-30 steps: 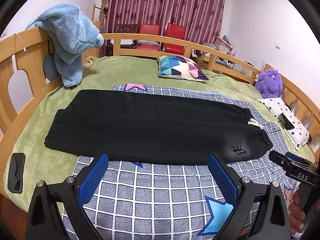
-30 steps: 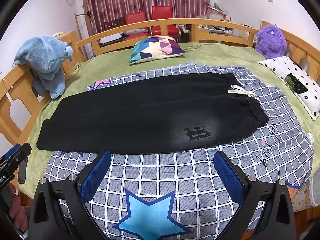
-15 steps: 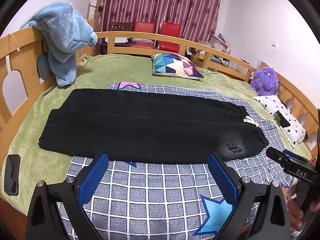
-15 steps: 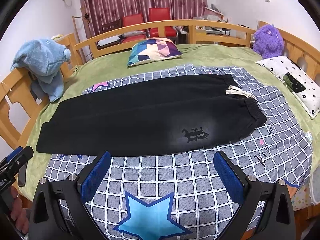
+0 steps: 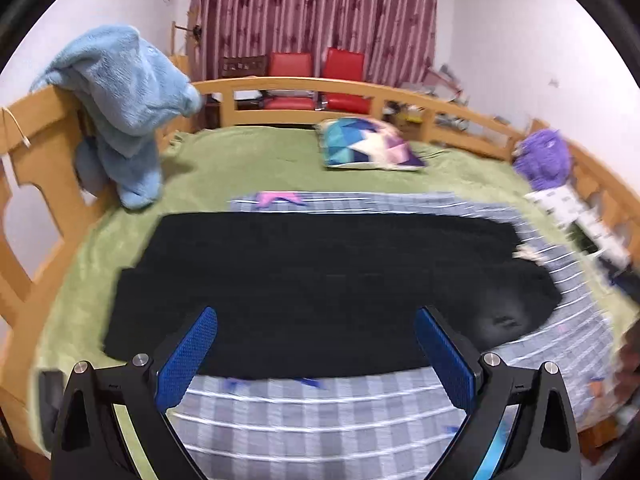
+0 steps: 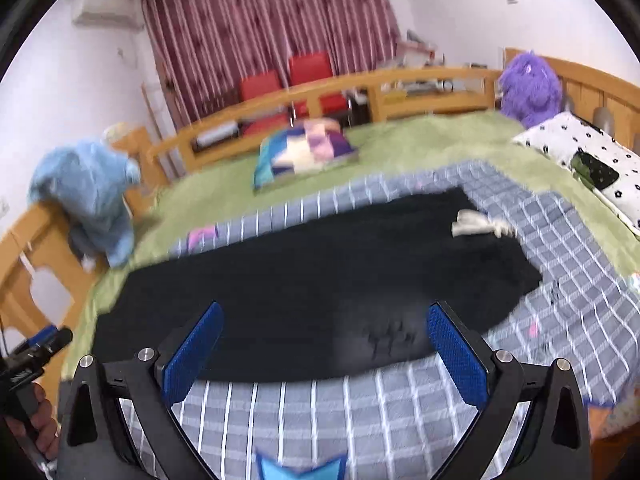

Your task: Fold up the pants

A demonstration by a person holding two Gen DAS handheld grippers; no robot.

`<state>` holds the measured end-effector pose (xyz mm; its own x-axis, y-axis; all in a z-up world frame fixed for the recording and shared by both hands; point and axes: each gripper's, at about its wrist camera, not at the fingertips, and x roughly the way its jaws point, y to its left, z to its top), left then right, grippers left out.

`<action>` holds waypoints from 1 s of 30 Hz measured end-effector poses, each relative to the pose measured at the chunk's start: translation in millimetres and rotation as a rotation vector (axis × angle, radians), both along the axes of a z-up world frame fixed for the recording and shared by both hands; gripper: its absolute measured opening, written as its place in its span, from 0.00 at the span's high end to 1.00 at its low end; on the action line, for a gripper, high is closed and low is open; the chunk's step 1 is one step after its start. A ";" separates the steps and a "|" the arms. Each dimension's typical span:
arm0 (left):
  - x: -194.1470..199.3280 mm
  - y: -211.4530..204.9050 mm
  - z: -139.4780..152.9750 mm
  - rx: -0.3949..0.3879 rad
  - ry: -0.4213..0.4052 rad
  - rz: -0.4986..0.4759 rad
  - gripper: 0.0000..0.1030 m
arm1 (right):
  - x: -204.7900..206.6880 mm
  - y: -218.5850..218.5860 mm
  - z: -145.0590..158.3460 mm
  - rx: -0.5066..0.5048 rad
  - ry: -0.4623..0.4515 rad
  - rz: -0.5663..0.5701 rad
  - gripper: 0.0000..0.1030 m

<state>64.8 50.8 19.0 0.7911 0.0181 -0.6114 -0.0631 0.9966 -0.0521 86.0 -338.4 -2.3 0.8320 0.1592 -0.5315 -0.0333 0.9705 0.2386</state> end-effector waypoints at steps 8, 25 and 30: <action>17.1 87.3 -88.5 -0.209 0.122 0.157 0.09 | 44.4 -64.9 -72.0 -0.103 0.183 -0.092 0.13; 33.4 117.6 -212.4 -0.464 0.171 0.267 0.31 | 56.2 -113.9 -204.8 0.144 0.331 -0.089 0.30; 47.9 129.2 -213.5 -0.460 0.150 0.316 0.40 | 63.6 -123.5 -202.9 0.228 0.275 -0.117 0.29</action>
<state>112.6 180.0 -194.5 0.6948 -0.0547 -0.7171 -0.3943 0.8050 -0.4434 149.7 -461.9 -205.2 0.6823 0.2119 -0.6996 0.1701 0.8848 0.4339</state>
